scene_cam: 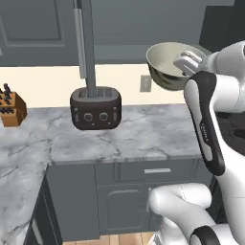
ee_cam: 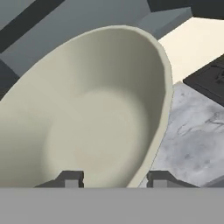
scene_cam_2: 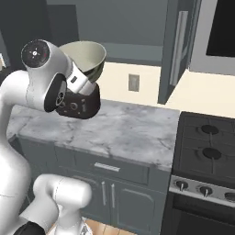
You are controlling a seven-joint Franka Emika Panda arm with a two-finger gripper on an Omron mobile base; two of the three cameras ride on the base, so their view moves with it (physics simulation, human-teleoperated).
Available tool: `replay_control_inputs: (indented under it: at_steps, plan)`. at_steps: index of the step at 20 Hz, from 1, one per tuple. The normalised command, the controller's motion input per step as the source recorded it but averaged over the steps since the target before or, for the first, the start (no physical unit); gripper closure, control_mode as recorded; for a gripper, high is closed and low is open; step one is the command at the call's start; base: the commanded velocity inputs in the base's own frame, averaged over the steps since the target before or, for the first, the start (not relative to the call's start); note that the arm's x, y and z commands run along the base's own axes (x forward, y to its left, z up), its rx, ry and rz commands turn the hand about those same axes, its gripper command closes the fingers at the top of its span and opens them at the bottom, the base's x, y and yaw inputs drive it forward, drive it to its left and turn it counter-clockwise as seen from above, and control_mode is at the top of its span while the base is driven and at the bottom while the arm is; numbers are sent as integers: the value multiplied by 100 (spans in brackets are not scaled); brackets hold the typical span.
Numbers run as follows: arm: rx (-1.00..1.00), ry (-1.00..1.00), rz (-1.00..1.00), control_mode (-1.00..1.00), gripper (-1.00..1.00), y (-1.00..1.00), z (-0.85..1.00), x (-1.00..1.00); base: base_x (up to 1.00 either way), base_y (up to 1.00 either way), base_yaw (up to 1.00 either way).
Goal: Pick up the bowls from the cabinet and place each bowl in front of a stool on the dining counter.
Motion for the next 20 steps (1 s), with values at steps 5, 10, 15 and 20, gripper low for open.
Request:
replay_control_inputs:
  at_steps: [5, 10, 15, 20]
  plan:
    - [0, 0, 0, 100, 100, 0, 0, 0, -100, -11, 0]
    - [0, 0, 0, 100, 100, 0, 0, 0, -100, -19, 0]
    - [0, 0, 0, 100, 100, 0, 0, 0, -100, -25, 0]
    - [0, 0, 0, 100, 100, 0, 0, 0, -100, -49, 0]
